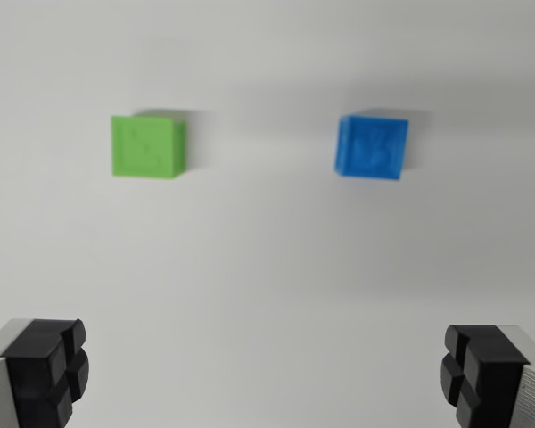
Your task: Stack cube
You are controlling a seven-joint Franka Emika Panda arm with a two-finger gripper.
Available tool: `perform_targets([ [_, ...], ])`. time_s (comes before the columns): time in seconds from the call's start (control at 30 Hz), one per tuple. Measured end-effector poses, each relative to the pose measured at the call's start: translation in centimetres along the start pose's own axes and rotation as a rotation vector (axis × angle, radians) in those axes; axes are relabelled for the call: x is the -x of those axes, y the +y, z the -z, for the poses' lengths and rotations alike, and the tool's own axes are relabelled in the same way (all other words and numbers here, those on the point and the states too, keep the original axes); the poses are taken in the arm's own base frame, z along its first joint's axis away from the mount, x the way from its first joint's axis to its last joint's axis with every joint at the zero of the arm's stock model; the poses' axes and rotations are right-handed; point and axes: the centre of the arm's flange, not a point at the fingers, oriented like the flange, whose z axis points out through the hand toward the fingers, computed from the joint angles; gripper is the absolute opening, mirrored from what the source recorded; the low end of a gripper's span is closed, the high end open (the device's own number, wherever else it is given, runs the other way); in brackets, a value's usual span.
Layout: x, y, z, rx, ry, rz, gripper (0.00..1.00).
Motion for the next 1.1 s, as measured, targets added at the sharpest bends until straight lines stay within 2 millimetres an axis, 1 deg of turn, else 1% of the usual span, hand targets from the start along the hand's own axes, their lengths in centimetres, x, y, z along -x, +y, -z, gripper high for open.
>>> perform_targets([
  [0.47,-1.0,0.5,-2.7,0.011,-0.008,0.000,1.00],
  [1.1,-3.1,1.4,-8.2,0.030,-0.026,-0.001,1.00],
])
